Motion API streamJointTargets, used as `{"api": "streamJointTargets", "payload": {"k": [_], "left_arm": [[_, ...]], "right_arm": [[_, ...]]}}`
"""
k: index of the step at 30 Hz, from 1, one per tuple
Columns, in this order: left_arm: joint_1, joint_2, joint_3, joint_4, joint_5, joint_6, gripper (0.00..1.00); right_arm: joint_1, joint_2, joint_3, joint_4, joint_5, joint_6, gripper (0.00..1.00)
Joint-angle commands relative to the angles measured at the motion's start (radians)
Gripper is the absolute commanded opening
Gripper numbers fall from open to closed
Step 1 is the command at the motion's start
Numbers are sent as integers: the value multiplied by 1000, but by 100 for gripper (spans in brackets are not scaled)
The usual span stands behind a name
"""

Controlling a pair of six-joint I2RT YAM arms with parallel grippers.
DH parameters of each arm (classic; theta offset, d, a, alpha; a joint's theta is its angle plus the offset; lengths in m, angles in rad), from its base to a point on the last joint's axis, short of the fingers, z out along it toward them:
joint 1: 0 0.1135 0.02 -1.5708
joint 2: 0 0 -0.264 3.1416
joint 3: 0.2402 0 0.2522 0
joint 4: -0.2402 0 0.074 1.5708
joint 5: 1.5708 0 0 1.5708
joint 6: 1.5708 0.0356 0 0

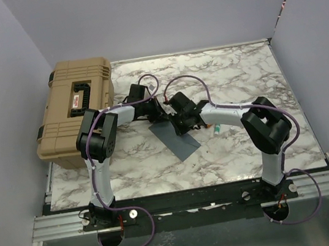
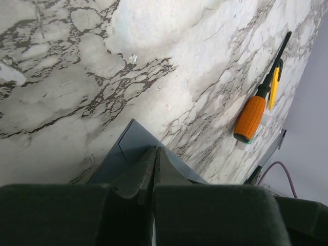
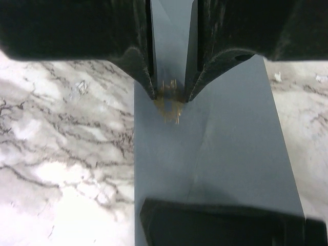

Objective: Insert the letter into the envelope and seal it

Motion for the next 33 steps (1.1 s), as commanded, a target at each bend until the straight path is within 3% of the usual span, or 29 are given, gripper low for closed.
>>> {"api": "streamJointTargets", "payload": {"k": [1,8,17,27,31,33], "left_arm": [[3,53,-28,-77,-114,55,0],[5,54,-29,-90,-119,70,0],[5,56,-28,-98,-128,79,0],[4,38,-8,-103,-141,94,0],[3,-16,17,-111,-119,111,0],[3,-54,35,-117,-93,109,5]], "right_arm": [[21,-10,-67,-163,-55,-38,30],[28,-5,-84,-278,19,7,29],[28,-30,-132,-382,97,84,12],[28,-142,-151,-439,73,112,9],[26,-207,-88,-466,112,202,9],[24,-244,-60,-466,148,256,12]]}}
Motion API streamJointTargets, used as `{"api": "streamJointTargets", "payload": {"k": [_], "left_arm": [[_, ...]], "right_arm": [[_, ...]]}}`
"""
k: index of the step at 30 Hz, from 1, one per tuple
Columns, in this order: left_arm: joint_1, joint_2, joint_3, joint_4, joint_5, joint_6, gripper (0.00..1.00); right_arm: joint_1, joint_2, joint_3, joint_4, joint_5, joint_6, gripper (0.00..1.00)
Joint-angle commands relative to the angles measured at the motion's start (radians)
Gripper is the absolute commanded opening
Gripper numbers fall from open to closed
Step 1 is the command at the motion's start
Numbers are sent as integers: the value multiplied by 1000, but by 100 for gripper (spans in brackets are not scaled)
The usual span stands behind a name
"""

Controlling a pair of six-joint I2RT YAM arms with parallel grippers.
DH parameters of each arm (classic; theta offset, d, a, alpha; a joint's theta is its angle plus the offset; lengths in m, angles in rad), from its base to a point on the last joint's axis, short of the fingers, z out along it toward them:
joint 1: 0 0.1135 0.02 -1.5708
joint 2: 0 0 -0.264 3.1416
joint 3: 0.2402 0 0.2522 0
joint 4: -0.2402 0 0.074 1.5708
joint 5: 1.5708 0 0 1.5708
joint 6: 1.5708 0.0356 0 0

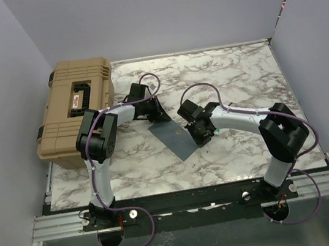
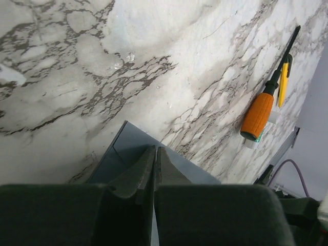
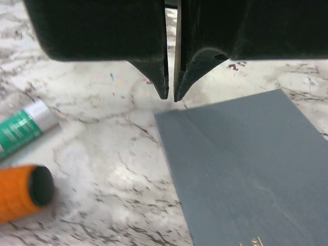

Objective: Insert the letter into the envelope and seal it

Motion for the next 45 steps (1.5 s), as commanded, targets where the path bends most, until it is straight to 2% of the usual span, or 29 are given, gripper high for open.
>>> {"api": "streamJointTargets", "payload": {"k": [1,4,6,7,11,14,19,20,21,22,26,32,37,41,45], "left_arm": [[5,-72,32,-94,-65,57,8],[5,-145,58,-106,-35,48,14],[5,-193,73,-123,-35,48,18],[5,-214,78,-134,-40,48,21],[5,-313,66,-153,-75,54,44],[5,-382,48,-162,-157,58,61],[2,-457,39,-189,-257,74,78],[3,-471,37,-203,-283,87,83],[2,-487,37,-214,-317,98,96],[2,-502,33,-221,-351,105,99],[7,-564,20,-262,-488,73,99],[20,-601,27,-347,-608,147,99],[38,-639,35,-397,-773,176,99],[58,-640,88,-434,-791,203,99],[65,-616,146,-468,-674,223,99]], "right_arm": [[1,-101,68,-95,90,135,14],[-19,-149,86,-107,163,241,20],[-55,-170,84,-128,219,330,32],[-75,-178,81,-141,239,370,34],[-154,-196,63,-172,281,514,42],[-193,-190,53,-170,294,568,50],[-219,-117,50,-152,275,578,51],[-223,-101,47,-150,276,580,51],[-228,-86,42,-150,273,579,49],[-234,-73,37,-146,271,578,46],[-238,-52,17,-125,289,557,42],[-252,-27,-8,-45,274,494,42],[-276,3,-16,-2,224,452,33],[-284,9,-31,10,223,448,31],[-287,4,-57,31,218,439,31]]}}
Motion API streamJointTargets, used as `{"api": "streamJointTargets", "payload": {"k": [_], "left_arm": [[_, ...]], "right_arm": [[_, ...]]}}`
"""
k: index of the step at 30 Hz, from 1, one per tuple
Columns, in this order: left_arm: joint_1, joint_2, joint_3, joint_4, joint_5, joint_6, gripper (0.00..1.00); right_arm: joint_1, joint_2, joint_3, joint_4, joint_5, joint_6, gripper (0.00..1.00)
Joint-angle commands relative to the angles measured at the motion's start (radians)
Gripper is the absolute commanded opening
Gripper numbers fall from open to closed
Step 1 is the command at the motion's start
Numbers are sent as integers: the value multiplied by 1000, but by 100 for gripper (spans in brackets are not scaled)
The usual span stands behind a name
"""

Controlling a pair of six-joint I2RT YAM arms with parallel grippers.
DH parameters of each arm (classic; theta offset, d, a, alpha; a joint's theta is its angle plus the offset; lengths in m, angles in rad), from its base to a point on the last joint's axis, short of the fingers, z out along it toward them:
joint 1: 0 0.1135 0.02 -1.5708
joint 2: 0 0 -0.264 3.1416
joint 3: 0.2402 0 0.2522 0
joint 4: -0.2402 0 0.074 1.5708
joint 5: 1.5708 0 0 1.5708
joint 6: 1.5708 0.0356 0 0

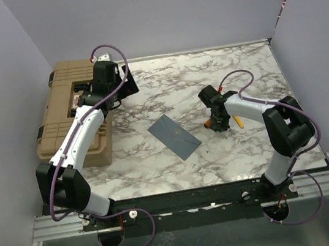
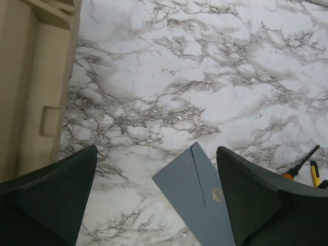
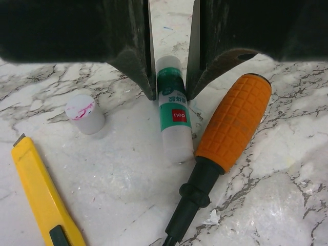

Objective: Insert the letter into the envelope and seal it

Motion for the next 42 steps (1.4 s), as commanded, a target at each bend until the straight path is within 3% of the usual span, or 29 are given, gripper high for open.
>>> {"api": "streamJointTargets", "payload": {"k": [1,4,7,11,16,22,28,33,38,42], "left_arm": [[10,-6,79,-49,76,49,99],[10,-8,64,-9,167,51,99],[9,-15,50,40,267,41,99],[3,-32,8,140,411,-6,99],[-53,-55,-40,326,555,-82,99],[-164,-48,-19,481,613,-117,98],[-190,-39,-45,703,731,-211,98],[-212,-50,-73,768,786,-245,95],[-233,-73,-110,809,809,-258,76],[-240,-97,-142,815,797,-234,69]], "right_arm": [[-9,3,-37,45,-22,-22,31],[-10,-3,-66,70,-47,-34,27],[-10,-33,-91,82,-75,-44,6],[-10,-170,-131,125,-102,-75,1],[-10,-390,-137,221,-248,-174,0],[-10,-586,-80,462,-530,-295,1],[-10,-672,-78,744,-749,-316,0],[-10,-680,-115,825,-809,-308,0],[-10,-685,-140,903,-858,-267,0],[-11,-680,-157,950,-876,-236,0]]}}
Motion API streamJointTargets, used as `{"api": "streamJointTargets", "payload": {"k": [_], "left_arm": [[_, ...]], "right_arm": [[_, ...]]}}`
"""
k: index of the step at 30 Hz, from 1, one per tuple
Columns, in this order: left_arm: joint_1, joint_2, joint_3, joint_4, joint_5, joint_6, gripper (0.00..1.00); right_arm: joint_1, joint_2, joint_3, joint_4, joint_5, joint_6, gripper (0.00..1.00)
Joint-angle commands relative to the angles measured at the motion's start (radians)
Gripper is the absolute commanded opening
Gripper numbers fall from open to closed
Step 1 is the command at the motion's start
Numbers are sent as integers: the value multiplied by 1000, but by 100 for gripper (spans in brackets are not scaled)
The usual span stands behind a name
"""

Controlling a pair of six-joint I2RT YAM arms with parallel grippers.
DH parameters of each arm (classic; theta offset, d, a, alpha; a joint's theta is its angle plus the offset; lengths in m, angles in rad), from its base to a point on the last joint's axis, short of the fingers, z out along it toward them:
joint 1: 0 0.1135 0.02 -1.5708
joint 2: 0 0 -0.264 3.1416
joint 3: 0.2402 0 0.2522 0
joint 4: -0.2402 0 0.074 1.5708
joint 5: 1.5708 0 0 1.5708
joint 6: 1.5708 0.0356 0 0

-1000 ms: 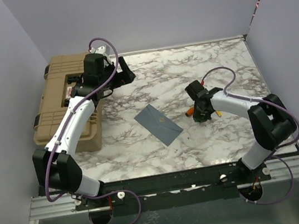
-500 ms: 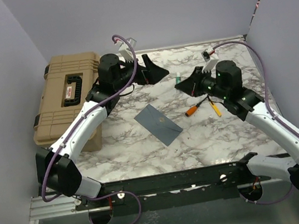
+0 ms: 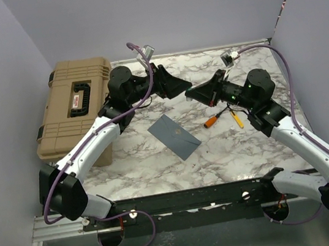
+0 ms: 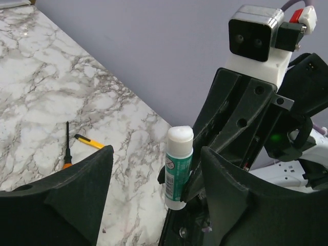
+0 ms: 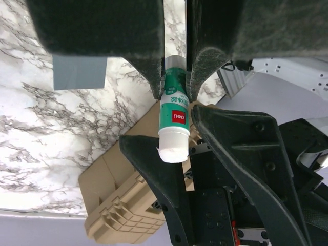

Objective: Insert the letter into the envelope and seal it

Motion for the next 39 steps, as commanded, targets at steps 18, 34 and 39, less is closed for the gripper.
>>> {"api": "streamJointTargets", "payload": {"k": [18,34,39], "left_arm": [[-24,-22,-43,105,148,31,11],[-23,-21,45,162,-27,-176,0],[-23,-17,37,165,-28,-222,0]], "right_arm": [[-6,62,32,132,-130,11,0],[-52,53,-93,369,-233,421,60],[-57,89,-137,647,-329,545,49]]}}
